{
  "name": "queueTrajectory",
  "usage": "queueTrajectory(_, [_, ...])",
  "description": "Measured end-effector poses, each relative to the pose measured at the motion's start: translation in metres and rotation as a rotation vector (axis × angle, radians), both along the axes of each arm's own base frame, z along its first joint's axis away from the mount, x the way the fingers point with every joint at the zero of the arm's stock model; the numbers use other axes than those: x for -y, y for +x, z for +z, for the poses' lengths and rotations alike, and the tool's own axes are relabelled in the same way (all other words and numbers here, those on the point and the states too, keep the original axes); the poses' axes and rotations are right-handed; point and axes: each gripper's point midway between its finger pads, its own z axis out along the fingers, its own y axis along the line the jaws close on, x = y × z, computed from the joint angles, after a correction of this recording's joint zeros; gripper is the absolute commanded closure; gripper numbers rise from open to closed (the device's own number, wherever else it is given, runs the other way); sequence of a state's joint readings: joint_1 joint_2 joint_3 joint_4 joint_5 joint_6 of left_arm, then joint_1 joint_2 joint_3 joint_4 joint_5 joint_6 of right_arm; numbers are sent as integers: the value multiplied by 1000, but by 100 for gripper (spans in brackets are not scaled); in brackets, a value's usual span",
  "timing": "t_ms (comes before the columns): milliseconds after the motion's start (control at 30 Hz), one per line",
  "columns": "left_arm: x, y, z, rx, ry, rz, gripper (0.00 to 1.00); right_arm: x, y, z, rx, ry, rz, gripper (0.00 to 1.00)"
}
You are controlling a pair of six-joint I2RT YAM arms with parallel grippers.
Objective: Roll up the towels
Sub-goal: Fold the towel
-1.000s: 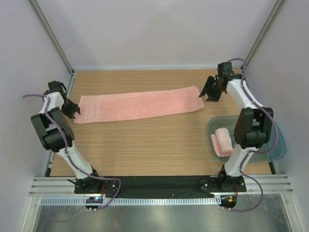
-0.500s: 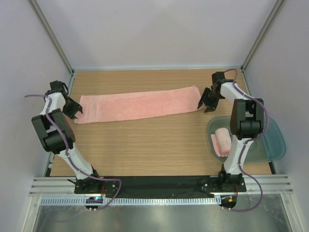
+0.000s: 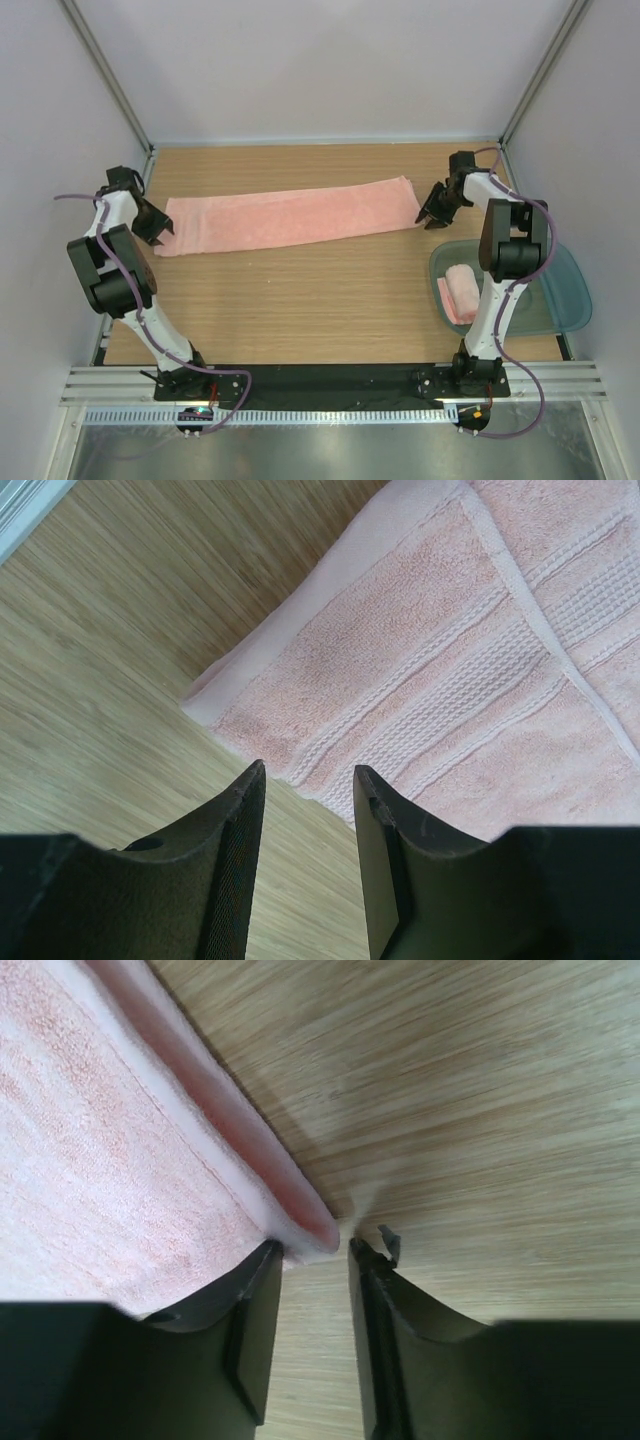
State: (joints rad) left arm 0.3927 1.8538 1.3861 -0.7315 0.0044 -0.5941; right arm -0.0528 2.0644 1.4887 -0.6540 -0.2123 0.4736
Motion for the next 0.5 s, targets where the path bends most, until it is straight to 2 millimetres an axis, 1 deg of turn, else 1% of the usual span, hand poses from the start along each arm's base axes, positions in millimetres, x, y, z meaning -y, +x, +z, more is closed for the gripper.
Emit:
queueTrajectory(67, [0,0,0,0,0,-1,58,2,2,-2,5,8,-8,78])
queueTrajectory(167, [0,0,0,-3,6,0,58,4,6,-3,13,19,-19,87])
queueTrajectory(200, [0,0,0,-3,8,0,59,5,6,-3,15,21,-20,92])
queueTrajectory(233, [0,0,0,-4,11,-1,58,5,7,-3,19,22,-22,94])
queueTrajectory(267, [0,0,0,-5,13,-2,59,6,8,-2,24,24,-24,99])
queueTrajectory(433, [5,1,0,-8,20,-15,59,10,11,-2,33,23,-37,99])
queueTrajectory(500, [8,2,0,-9,25,-25,59,17,10,-2,27,0,-49,99])
